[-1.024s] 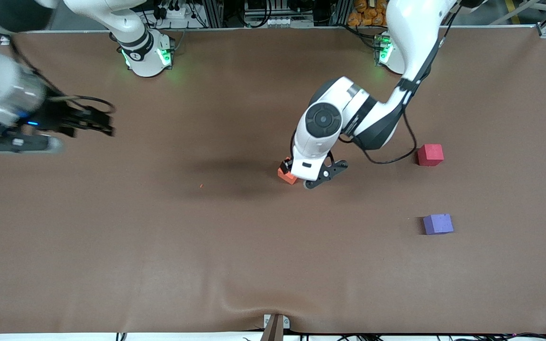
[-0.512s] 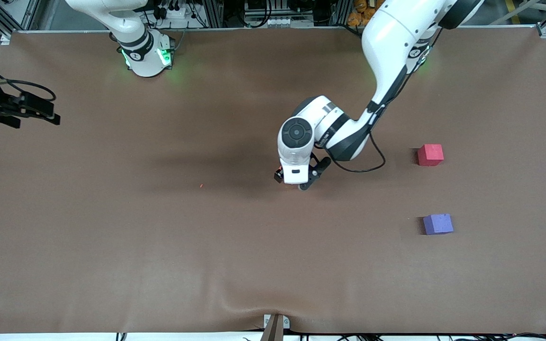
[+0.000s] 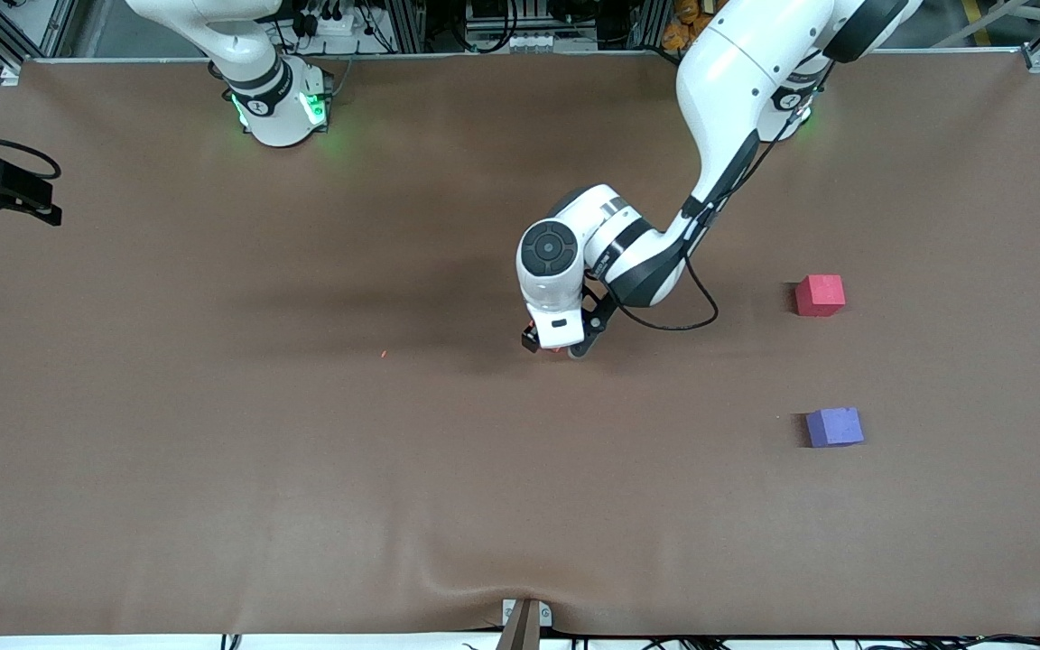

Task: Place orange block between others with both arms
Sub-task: 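Grasp the orange cube with the left gripper while the right gripper withdraws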

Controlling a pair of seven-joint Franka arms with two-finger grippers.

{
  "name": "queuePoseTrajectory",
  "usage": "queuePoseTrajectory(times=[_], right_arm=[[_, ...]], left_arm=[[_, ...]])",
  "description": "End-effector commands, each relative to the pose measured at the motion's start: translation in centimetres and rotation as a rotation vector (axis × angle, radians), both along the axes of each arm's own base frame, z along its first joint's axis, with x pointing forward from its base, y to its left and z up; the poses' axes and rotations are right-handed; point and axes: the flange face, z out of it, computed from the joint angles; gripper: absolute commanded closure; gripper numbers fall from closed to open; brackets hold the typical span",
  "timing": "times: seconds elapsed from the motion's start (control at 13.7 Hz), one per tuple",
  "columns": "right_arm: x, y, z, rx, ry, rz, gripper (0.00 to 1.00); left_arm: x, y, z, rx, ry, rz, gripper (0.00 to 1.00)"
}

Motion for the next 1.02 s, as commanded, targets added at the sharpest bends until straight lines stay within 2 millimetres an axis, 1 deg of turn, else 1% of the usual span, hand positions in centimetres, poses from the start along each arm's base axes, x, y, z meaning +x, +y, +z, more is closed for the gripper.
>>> queuePoseTrajectory(times=[0.0, 0.29, 0.37, 0.44, 0.51, 0.66, 0.73, 0.88, 0.95], right_arm=[[-0.3, 0.5, 0.4, -0.019, 0.007, 0.021, 0.00], [-0.1, 0.4, 0.2, 0.043, 0.002, 0.015, 0.00], [-0.2, 0.4, 0.2, 0.036, 0.004, 0.019, 0.00], [-0.1, 0.4, 0.2, 0.036, 0.003, 0.019, 0.00], [-0.2, 0.4, 0.2, 0.037, 0.004, 0.019, 0.00], [-0.1, 0.8, 0.2, 0.037, 0.004, 0.024, 0.00], [-0.2, 0.9, 0.3, 0.037, 0.003, 0.025, 0.00], [-0.1, 1.0, 0.2, 0.039, 0.004, 0.028, 0.00], [-0.1, 1.1, 0.2, 0.037, 0.004, 0.030, 0.00]], left_arm=[[0.3, -0.5, -1.2, -0.001, -0.029, 0.013, 0.00], [0.3, -0.7, -2.1, -0.015, -0.034, 0.020, 0.00], [0.4, -0.6, -2.2, -0.015, -0.034, 0.022, 0.01], [0.4, -0.7, -2.2, -0.020, -0.038, 0.022, 0.15], [0.4, -0.7, -2.3, -0.021, -0.038, 0.022, 0.39], [0.7, -0.5, -2.1, -0.023, -0.039, 0.012, 0.95], [0.9, -0.4, -1.9, -0.025, -0.043, 0.008, 1.00], [2.9, 1.5, -0.6, -0.038, -0.057, -0.015, 1.00], [3.3, 1.7, 0.6, -0.048, -0.069, -0.042, 1.00]])
